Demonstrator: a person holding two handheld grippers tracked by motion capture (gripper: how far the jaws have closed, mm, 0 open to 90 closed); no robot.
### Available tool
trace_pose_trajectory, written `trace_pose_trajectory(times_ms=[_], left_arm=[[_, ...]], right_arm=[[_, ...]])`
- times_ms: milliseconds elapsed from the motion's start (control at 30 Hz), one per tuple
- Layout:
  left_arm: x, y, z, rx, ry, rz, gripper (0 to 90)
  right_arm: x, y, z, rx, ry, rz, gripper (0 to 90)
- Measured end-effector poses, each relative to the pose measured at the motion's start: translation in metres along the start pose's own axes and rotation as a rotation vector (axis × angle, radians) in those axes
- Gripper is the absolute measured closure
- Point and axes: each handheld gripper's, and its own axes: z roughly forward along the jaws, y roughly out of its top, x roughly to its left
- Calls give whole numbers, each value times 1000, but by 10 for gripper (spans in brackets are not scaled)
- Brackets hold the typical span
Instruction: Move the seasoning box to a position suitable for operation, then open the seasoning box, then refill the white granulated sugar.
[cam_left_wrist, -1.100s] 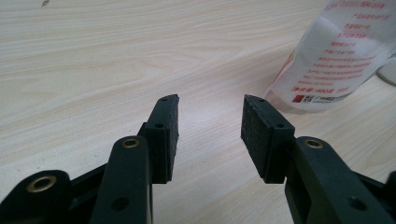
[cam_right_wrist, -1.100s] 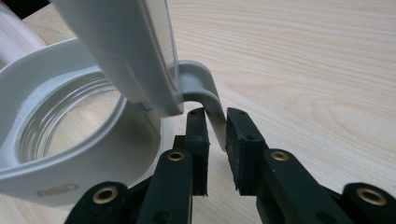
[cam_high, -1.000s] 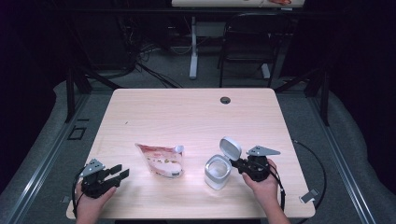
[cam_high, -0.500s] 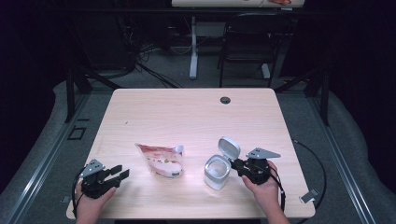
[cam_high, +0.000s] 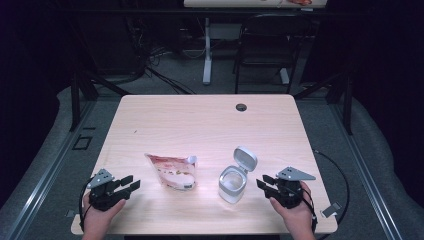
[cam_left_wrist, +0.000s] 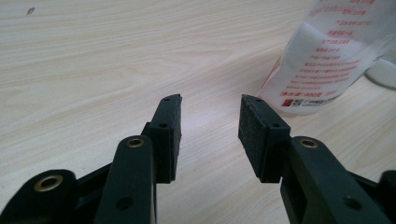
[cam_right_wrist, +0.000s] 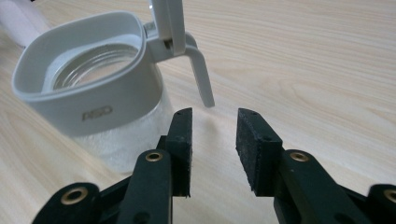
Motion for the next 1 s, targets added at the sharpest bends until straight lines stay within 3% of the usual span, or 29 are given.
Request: trace_pose_trajectory(times_ms=[67,300,500,733,1000], left_arm=[[-2,1,0,3,2,13,594],[-5,3,3,-15,-13,-2,558],[-6,2,3,-18,-31,-15,546],[-8,2,1,-28,-28,-27,551],[-18,6,3,-21,-37,3,548]], right_arm=[[1,-3,-5,-7,-4,0,656],[4,-8,-15,-37,-19,-21,652],[2,-10,-9,-40,-40,-33,612],[5,-11,-2,-32,-30,-62,562],[9,-11,1,-57,-58,-120,503]])
